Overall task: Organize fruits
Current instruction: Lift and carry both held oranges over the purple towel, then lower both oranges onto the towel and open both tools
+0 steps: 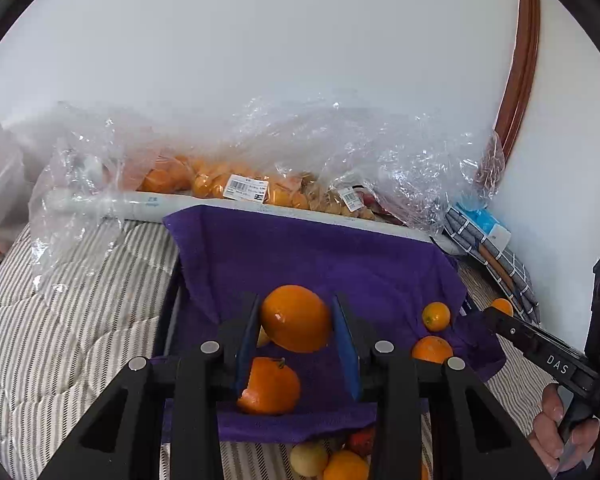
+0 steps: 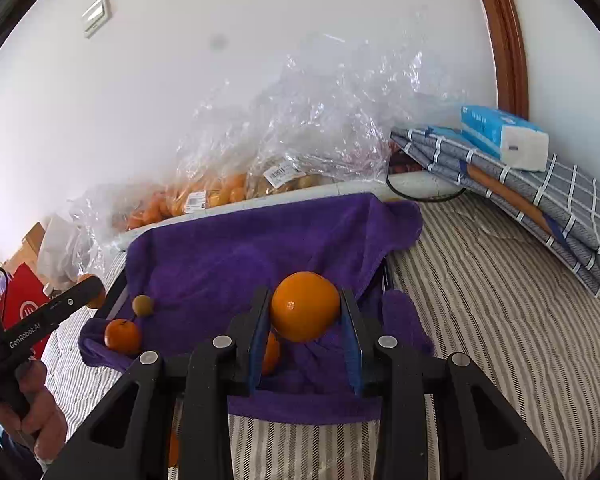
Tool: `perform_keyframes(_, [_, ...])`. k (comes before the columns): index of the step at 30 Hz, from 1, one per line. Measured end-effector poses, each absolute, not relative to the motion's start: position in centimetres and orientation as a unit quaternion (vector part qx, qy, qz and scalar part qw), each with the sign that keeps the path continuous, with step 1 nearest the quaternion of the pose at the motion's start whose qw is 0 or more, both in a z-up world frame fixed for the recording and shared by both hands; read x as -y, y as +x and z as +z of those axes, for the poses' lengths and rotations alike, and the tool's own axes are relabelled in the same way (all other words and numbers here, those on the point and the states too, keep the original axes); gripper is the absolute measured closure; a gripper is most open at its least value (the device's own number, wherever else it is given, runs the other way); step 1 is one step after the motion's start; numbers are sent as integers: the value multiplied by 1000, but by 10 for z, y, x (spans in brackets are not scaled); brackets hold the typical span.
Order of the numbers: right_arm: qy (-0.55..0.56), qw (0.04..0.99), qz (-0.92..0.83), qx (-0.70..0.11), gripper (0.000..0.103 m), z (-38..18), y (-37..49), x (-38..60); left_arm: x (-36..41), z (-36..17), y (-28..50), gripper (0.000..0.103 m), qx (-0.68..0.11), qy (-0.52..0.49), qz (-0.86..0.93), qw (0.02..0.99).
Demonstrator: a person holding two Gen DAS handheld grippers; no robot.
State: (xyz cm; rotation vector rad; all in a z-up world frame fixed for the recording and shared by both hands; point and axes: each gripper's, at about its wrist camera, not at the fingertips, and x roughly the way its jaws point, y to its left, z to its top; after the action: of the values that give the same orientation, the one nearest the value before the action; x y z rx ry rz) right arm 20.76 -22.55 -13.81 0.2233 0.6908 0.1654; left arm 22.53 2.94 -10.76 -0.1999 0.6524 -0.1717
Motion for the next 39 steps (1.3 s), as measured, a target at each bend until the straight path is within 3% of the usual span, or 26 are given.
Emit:
perform_keyframes(11, [106,921,78,-368,70,-162,220,222,-21,-136,237,69,-339,-102,-92,931])
perform_keyframes(34, [72,919,67,-381,69,-170,222,212,-21,-138,235,69,-335,-109,-87,932])
perform_keyframes(39, [75,928,65,-360,49,-165,214,215,-21,-136,236,68,-334,-108,-86,932])
